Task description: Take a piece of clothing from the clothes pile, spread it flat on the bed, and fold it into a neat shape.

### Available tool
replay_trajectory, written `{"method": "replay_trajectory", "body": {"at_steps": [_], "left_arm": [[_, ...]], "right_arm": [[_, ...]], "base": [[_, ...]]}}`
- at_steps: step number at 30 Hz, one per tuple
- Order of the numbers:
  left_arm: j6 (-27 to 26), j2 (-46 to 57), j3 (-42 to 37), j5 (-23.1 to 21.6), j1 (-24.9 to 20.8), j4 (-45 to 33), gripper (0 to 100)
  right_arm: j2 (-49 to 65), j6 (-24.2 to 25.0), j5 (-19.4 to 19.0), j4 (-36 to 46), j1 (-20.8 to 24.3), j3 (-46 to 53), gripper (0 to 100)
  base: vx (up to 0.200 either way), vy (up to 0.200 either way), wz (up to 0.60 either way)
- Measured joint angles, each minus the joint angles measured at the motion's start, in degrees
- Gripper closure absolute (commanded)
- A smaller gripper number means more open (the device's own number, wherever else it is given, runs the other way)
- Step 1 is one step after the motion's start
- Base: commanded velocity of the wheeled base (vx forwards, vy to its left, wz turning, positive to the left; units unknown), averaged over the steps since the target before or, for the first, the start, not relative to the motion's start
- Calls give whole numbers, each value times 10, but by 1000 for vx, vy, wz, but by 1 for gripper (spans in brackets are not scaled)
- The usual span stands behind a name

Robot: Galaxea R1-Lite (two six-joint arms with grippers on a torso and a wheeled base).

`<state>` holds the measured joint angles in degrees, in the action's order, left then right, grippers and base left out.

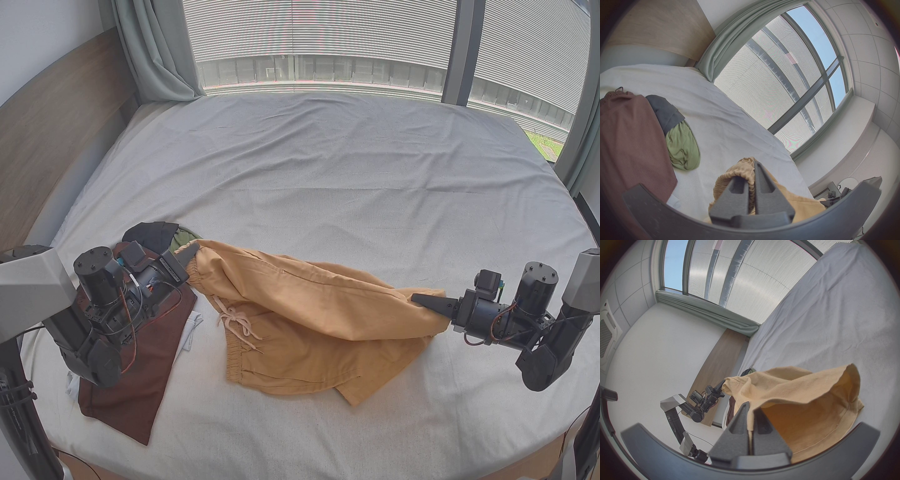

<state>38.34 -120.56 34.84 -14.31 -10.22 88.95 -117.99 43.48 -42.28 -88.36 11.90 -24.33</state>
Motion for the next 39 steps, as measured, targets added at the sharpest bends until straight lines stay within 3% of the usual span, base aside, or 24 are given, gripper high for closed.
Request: {"method": "replay_trajectory", "body": {"at_steps": [26, 39], "left_arm": [[-1, 12, 9, -2, 16, 0, 100], [-1, 11, 12, -3, 22, 0, 100]], "right_arm": [[65, 55, -1, 0, -41, -14, 100], [82, 58, -2, 0, -48, -15, 100]], "base": [[0, 0, 0], [0, 0, 0]]}}
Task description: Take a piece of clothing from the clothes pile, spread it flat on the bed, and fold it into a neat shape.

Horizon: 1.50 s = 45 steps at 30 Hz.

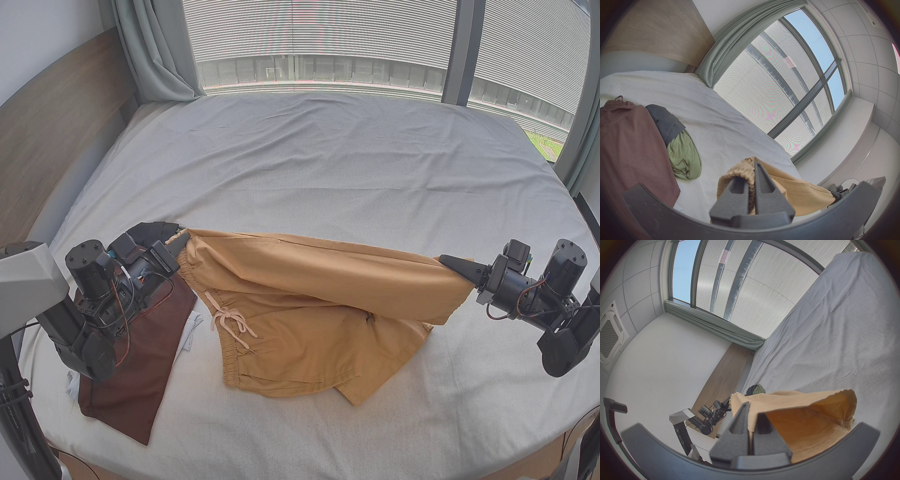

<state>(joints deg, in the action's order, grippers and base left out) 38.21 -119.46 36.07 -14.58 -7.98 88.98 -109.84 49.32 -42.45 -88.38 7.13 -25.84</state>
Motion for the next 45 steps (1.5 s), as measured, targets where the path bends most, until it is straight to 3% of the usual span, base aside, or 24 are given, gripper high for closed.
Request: {"method": "replay_trajectory", "body": {"at_steps": [45], "left_arm": [[0, 67, 3, 0, -5, 0, 100]], "right_arm": [[89, -4, 0, 1, 5, -7, 100]], "base": [[0, 0, 0]]}}
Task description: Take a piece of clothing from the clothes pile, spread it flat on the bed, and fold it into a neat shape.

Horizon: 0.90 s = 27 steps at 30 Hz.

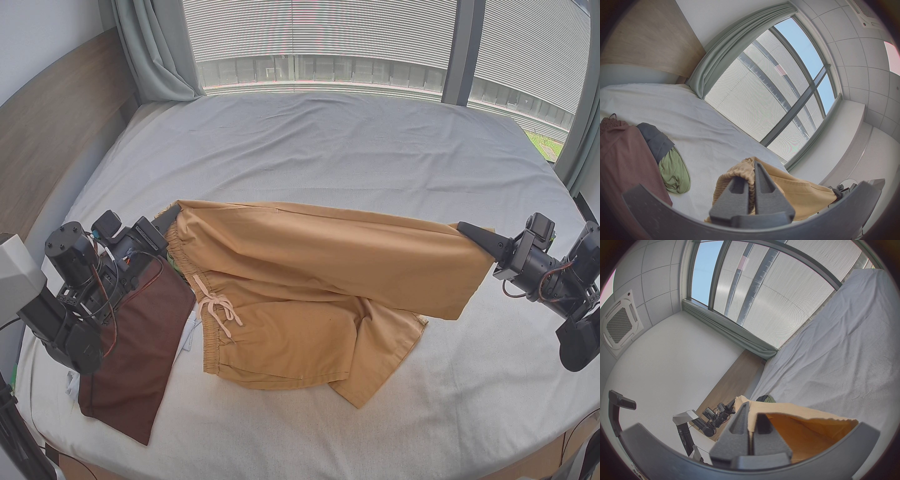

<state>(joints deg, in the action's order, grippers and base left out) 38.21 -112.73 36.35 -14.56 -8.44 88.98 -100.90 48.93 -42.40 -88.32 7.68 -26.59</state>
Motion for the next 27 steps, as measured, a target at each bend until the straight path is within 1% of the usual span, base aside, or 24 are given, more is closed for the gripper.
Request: {"method": "replay_trajectory", "body": {"at_steps": [27], "left_arm": [[0, 10, 1, -8, 6, 0, 100]], "right_arm": [[1, 4, 2, 0, -26, -22, 100]], "base": [[0, 0, 0]]}}
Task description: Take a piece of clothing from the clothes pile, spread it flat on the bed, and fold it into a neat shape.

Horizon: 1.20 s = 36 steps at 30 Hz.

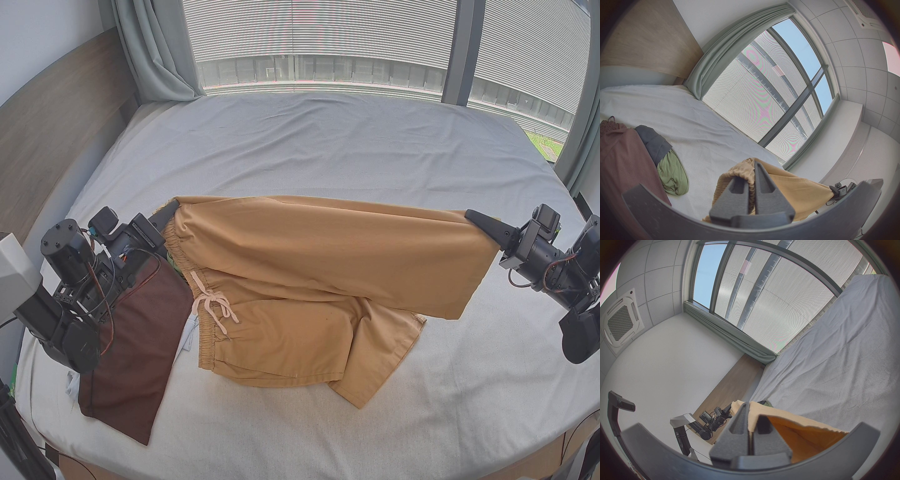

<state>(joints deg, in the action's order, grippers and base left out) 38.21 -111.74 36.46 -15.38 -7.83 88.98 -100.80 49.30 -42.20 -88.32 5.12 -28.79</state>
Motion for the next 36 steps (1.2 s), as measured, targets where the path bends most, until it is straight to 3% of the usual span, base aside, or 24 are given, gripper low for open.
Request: {"method": "replay_trajectory", "body": {"at_steps": [36], "left_arm": [[0, -2, 4, 0, 10, 0, 100]], "right_arm": [[-1, 0, 0, 0, -7, -2, 100]], "base": [[0, 0, 0]]}}
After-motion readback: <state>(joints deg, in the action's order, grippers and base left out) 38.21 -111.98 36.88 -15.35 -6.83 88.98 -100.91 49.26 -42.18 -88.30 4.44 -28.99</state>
